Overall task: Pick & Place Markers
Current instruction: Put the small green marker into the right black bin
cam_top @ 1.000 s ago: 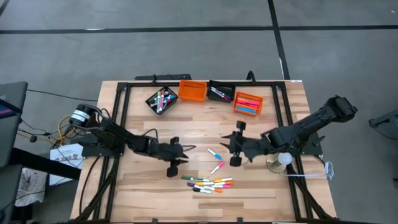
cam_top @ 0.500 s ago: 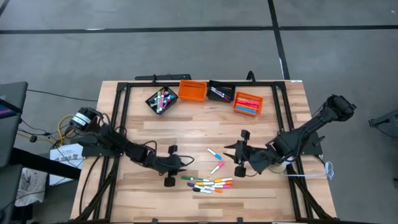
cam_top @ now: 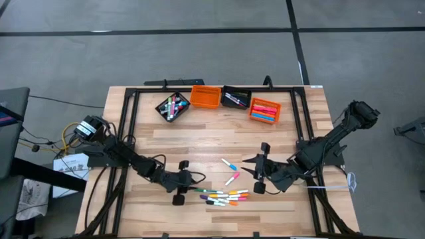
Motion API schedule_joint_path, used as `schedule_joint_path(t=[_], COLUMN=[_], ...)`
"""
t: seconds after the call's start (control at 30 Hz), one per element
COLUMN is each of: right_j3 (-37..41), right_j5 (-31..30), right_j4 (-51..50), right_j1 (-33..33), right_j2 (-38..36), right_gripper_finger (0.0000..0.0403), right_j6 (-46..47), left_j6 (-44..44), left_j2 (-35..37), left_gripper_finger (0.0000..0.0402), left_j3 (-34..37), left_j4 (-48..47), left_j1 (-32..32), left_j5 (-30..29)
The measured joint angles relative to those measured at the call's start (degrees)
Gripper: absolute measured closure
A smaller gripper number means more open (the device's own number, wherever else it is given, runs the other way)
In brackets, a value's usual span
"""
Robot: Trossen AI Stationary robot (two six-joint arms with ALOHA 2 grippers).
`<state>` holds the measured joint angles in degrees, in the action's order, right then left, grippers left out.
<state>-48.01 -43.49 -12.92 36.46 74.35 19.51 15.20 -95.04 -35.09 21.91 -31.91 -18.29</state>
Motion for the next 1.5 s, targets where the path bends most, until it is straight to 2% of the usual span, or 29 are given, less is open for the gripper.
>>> schedule_joint_path(t=[0.2, 0.37, 0.73, 1.17, 1.5], right_j3=[0.0, 0.0, 0.0, 0.0, 0.0], right_j5=[-0.06, -0.06, -0.05, -0.04, -0.04], right_j4=[-0.01, 0.0, -0.05, -0.14, -0.14], right_j1=[-0.18, -0.08, -0.1, -0.1, -0.1], right_j2=[0.0, 0.0, 0.0, 0.0, 0.0], right_gripper_finger=[0.0295, 0.0295, 0.0296, 0.0295, 0.0295], right_j6=[0.04, 0.64, 1.07, 1.07, 1.07], left_j6=[1.44, 0.26, 0.24, 0.61, 3.11], left_j2=[0.0, -0.56, -7.1, -2.74, -5.21], left_gripper_finger=[0.0313, 0.0313, 0.0313, 0.0313, 0.0313], left_j3=[0.0, 0.01, 0.0, 0.0, 0.0], left_j4=[-0.04, -0.04, 2.38, 2.67, 2.6], left_j1=[-0.34, 0.02, 0.89, 0.8, 2.1], left_j5=[3.69, 3.77, 3.59, 3.71, 3.35])
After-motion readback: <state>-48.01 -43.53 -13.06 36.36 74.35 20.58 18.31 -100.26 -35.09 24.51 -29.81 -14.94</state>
